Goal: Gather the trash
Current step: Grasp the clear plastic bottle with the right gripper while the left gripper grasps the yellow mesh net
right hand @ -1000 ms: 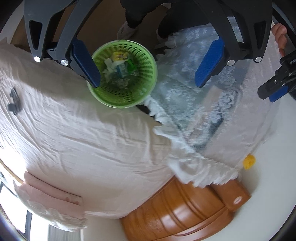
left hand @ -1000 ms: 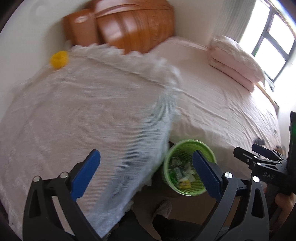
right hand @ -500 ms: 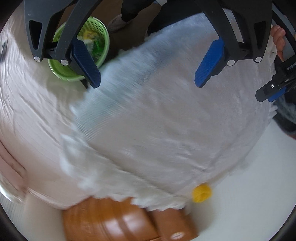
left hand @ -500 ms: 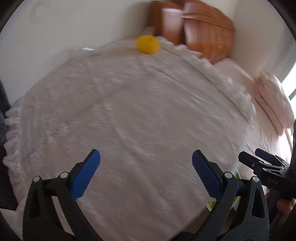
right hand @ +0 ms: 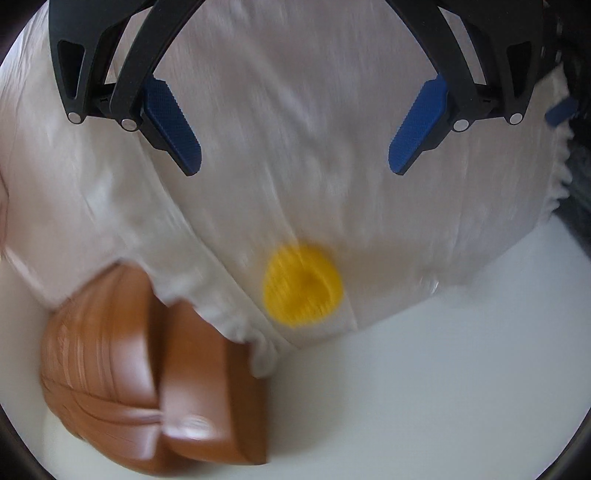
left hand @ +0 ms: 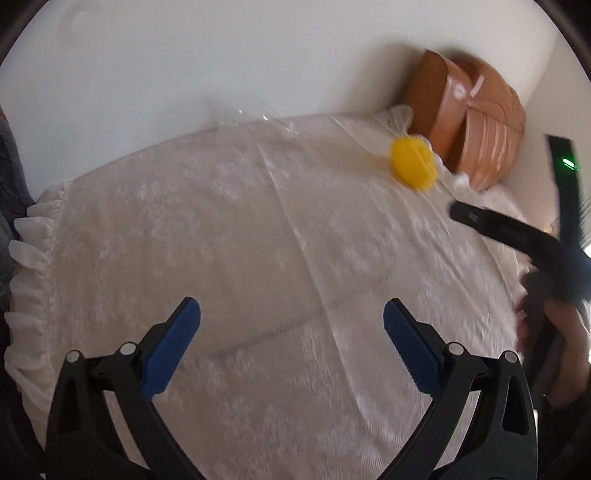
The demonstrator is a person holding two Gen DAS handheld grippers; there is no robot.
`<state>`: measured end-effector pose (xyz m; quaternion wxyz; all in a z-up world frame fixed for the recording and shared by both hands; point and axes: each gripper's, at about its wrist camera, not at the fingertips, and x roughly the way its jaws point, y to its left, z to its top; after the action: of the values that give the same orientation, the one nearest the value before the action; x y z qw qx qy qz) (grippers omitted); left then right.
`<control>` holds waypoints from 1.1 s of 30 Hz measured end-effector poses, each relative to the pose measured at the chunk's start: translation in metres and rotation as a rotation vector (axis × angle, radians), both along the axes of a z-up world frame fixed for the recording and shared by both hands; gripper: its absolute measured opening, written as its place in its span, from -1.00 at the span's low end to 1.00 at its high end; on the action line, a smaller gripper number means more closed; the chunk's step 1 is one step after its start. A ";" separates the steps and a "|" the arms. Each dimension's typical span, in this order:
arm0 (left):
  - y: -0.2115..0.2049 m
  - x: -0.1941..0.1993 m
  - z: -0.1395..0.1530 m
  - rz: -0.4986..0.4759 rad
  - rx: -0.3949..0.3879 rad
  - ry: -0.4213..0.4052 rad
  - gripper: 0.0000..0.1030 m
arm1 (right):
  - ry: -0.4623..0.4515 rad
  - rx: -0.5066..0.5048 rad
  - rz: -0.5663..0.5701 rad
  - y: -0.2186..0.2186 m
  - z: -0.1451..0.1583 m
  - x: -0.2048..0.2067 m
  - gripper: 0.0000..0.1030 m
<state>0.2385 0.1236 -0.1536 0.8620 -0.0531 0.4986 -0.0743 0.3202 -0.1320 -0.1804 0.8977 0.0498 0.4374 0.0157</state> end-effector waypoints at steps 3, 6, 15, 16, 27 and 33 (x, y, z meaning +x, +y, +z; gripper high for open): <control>0.008 0.012 0.003 0.016 -0.027 -0.003 0.85 | -0.019 0.004 0.021 0.014 0.009 0.028 0.96; 0.017 0.020 -0.001 0.021 -0.048 0.003 0.85 | -0.052 -0.014 0.183 0.045 0.022 0.043 0.96; 0.050 0.021 -0.010 0.030 -0.061 0.014 0.85 | -0.074 -0.321 0.758 0.184 0.013 0.094 0.95; 0.054 0.020 -0.011 0.038 -0.063 0.013 0.85 | -0.071 -0.345 0.781 0.193 0.010 0.104 0.95; 0.099 0.021 -0.015 0.148 -0.104 0.006 0.85 | 0.063 -0.365 0.874 0.242 -0.022 0.157 0.38; 0.106 0.024 -0.015 0.163 -0.100 0.002 0.85 | 0.063 -0.218 0.796 0.228 -0.011 0.156 0.28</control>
<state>0.2622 0.2297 -0.1686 0.8610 -0.1368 0.4891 -0.0286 0.4765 0.0962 -0.1916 0.8079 -0.2181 0.4487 0.3136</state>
